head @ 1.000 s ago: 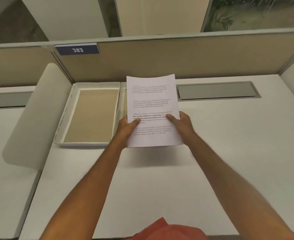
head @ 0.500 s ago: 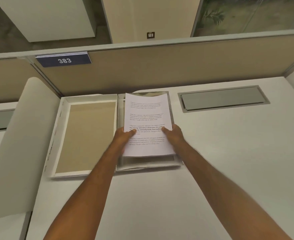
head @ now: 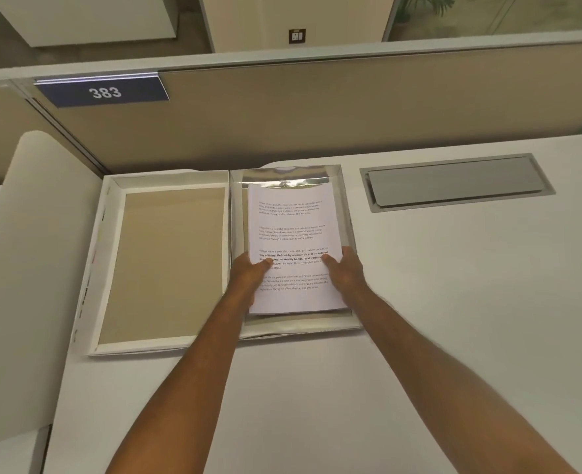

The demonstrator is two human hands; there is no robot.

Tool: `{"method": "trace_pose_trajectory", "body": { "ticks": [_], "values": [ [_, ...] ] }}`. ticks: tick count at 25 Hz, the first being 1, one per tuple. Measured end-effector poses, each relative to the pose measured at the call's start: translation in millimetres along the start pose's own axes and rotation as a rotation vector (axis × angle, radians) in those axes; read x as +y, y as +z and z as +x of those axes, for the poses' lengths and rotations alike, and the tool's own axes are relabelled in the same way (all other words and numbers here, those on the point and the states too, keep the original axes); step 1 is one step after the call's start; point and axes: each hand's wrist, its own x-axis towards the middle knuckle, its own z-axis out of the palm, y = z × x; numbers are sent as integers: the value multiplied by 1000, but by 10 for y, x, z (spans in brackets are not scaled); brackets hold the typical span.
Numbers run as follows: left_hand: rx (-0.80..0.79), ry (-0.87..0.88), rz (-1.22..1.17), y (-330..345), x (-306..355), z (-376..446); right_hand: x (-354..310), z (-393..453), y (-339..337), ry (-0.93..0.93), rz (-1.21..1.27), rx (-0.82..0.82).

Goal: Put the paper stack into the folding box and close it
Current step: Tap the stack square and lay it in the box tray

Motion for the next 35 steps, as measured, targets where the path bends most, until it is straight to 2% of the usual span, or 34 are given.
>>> {"method": "trace_pose_trajectory", "body": {
  "ticks": [2,7,14,17,20,26,31,35],
  "values": [
    [61,14,102,30,-4,12,19,16,23,-9,-22,10],
    [208,78,599,121,41,-25,44,31,63,-89,-125,46],
    [272,101,859,216,135,-89,129,-80,118,-267,-343,145],
    [279,184,1015,270,132,-124,126,-131,139,-374,-471,208],
    [278,255,1188,292,142,-171,53,-171,152,-393,-504,231],
    [256,292,1248,385,168,-229,70,-190,132,-515,-835,272],
    [303,437,1454,369,101,-195,65,-179,106,-567,-929,244],
    [261,478,1454,335,67,-138,32,-170,103,-560,-956,223]
  ]
}}
